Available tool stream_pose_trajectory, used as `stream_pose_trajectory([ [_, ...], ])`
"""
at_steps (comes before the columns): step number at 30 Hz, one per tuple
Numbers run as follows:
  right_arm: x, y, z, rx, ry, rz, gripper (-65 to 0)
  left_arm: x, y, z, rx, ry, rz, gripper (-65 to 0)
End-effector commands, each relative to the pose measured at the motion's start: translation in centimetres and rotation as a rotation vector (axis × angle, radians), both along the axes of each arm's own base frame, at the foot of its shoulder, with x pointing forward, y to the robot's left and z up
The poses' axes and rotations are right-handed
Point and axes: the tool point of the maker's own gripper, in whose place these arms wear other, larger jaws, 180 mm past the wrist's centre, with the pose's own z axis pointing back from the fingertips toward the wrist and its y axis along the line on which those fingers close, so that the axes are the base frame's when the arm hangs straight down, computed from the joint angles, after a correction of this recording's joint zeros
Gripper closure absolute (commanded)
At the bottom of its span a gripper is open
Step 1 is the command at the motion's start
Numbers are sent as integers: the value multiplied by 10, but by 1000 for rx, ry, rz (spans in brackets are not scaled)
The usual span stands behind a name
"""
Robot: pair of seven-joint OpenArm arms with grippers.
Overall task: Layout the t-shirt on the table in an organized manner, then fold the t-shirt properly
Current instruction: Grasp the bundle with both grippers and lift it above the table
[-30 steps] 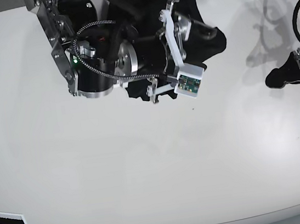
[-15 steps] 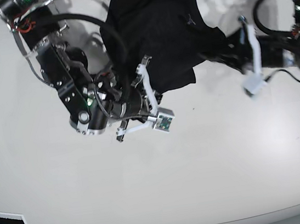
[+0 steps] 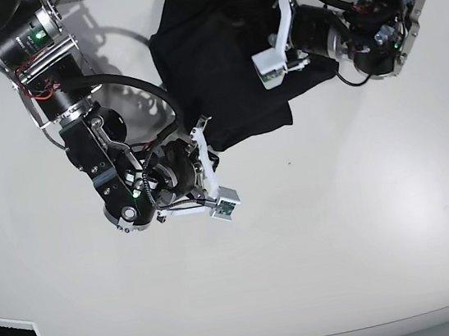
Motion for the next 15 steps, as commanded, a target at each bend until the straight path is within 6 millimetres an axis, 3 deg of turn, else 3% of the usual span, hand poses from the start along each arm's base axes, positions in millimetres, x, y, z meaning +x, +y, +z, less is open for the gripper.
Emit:
stream_pose_trajectory([
  [1, 11, 4, 14, 35, -32, 1, 0, -5, -2, 1, -4, -10, -19, 0],
  [10, -20, 7, 8, 28, 119, 56, 0, 8, 15, -33, 138, -115, -18, 0],
  [15, -24, -9, -1, -21, 131, 63, 0, 59, 41, -47, 238, -187, 14, 0],
])
